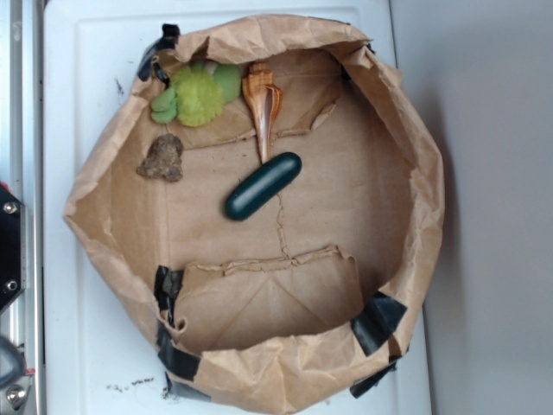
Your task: Grab the plastic pickle.
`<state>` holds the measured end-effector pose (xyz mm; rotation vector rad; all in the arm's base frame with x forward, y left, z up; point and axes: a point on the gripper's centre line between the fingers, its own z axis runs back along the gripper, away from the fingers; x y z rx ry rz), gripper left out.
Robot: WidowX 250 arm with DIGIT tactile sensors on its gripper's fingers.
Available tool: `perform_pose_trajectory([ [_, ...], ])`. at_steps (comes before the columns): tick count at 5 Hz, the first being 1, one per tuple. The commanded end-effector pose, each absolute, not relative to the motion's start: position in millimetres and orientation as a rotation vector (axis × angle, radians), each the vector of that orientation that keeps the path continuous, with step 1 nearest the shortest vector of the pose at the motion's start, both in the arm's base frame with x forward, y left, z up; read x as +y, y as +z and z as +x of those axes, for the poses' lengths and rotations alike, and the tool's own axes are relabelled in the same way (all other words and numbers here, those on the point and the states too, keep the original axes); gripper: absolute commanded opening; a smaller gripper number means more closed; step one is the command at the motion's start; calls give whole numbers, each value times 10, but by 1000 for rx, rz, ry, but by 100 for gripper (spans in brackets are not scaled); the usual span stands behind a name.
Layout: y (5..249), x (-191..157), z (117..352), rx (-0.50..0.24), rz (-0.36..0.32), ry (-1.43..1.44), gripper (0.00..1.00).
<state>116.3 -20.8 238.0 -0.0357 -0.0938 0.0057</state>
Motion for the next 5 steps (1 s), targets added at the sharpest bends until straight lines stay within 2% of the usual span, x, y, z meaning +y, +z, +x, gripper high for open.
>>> perform_pose_trajectory([
  [1, 2380, -208, 1163, -94, -36, 6, 100],
  [2, 2423, -288, 1522, -116, -106, -12, 100],
  [3, 2443, -274, 1899, -140, -91, 4, 100],
  [4, 2310, -168, 2186, -126, -56, 42, 100],
  [5, 2255, -89, 2509, -133, -82, 48, 100],
])
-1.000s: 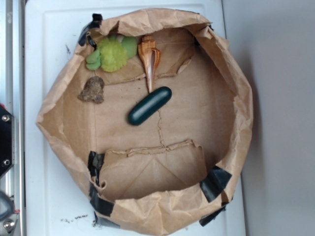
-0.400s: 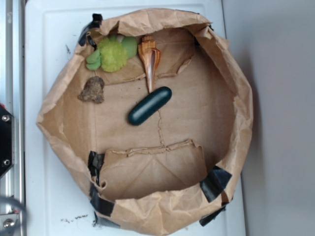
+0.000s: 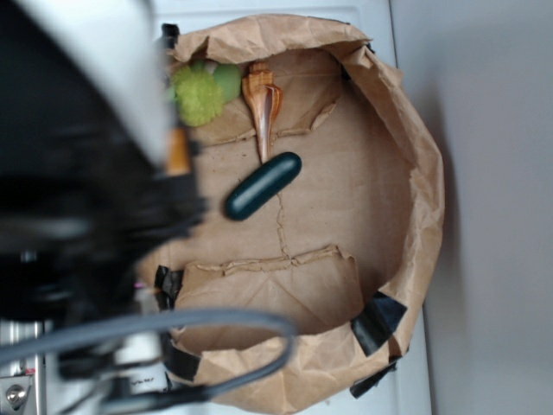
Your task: Grab the plastic pickle.
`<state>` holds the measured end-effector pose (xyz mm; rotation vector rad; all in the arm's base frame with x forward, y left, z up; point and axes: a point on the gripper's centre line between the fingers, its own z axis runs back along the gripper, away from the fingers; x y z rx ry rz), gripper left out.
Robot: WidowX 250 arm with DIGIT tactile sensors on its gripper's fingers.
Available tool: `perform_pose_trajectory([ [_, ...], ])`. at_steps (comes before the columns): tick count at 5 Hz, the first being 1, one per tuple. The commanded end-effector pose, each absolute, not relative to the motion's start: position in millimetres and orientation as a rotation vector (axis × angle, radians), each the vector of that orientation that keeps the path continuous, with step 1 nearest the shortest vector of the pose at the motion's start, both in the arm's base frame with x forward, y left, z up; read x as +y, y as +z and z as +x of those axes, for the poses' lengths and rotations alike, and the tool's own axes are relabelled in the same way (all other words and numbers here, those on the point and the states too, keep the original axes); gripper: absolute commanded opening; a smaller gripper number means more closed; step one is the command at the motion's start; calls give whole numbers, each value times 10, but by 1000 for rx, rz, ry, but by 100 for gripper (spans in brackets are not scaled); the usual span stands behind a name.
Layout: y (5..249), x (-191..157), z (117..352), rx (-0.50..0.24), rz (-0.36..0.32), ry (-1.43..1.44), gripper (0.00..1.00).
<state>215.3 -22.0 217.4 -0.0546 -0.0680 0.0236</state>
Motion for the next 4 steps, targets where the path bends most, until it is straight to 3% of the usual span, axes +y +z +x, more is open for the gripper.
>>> perform_pose_trajectory([
  [1, 2255, -89, 2509, -133, -82, 48, 100],
  [2, 2255, -89, 2509, -133, -82, 48, 100],
  [4, 1258, -70, 2886, -79, 26, -16, 100],
])
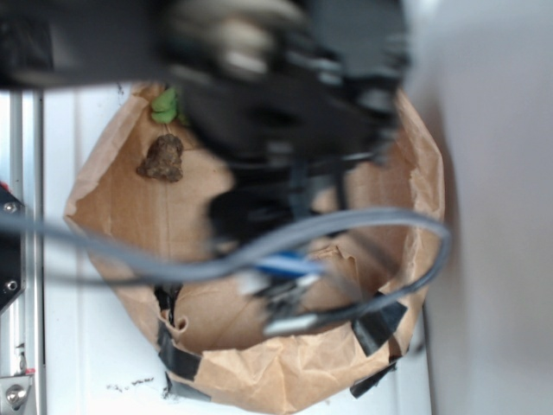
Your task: Grab the plastic pickle.
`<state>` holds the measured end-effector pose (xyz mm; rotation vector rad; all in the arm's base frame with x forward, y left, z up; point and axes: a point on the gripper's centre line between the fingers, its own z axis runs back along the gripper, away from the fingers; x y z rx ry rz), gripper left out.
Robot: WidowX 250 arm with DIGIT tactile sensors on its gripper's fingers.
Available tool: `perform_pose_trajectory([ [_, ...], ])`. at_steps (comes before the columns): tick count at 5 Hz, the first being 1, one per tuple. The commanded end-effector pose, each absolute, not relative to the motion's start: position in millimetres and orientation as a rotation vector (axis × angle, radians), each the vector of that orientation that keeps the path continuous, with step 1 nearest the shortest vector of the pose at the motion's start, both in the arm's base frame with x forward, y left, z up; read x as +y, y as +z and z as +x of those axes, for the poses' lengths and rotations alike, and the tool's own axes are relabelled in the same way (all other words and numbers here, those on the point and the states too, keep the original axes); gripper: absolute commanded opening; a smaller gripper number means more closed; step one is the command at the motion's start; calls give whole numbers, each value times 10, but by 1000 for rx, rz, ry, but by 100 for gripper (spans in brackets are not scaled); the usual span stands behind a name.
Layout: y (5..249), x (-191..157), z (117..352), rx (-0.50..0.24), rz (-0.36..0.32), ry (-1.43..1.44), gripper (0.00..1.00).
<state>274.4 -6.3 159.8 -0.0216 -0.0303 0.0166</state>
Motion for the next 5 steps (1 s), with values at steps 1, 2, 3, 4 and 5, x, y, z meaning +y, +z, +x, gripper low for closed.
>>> perform_pose_trajectory([
  [1, 1021, 69, 2909, -79, 15, 14, 100],
  [2, 969, 132, 2893, -73, 7, -69, 100],
  [3, 969, 132, 2893, -73, 7, -69, 100],
  [4, 969, 132, 2893, -73, 7, -69, 100],
  [5, 969, 132, 2893, -73, 7, -69, 100],
])
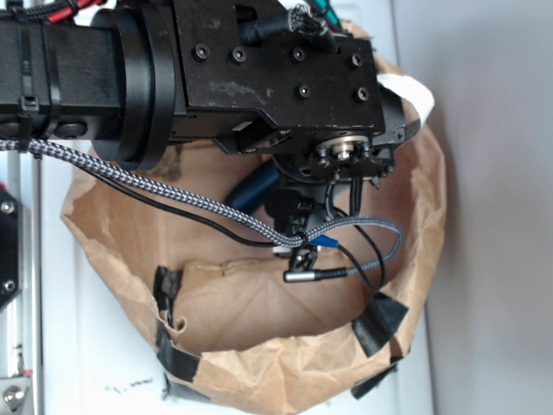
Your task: Grab the plastic pickle.
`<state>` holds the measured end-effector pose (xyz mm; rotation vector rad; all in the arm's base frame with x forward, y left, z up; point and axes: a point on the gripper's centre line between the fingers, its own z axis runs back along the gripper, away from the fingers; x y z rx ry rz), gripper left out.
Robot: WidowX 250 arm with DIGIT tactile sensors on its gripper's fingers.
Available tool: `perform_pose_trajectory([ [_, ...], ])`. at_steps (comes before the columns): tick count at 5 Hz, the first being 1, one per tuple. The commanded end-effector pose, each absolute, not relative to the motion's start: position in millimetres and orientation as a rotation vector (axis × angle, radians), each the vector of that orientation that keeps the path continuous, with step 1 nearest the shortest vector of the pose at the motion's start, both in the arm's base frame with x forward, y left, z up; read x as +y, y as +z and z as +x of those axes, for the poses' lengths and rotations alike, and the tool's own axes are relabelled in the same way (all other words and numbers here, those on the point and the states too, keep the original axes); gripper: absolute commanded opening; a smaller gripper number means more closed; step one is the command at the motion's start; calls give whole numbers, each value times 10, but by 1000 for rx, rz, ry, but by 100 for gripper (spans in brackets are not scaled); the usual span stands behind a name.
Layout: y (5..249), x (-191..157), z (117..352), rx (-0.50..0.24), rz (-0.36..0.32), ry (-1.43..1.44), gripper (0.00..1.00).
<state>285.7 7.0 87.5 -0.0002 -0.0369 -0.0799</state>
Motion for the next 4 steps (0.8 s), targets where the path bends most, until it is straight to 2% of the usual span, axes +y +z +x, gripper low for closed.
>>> perform_pose_trajectory([
  [1, 699, 201, 2887, -70, -13, 46, 100],
  [2, 517, 260, 2929, -105, -30, 132, 100],
  [3, 531, 283, 2922, -130, -47, 176, 100],
  [4, 505, 310, 2949, -124, -53, 188, 100],
])
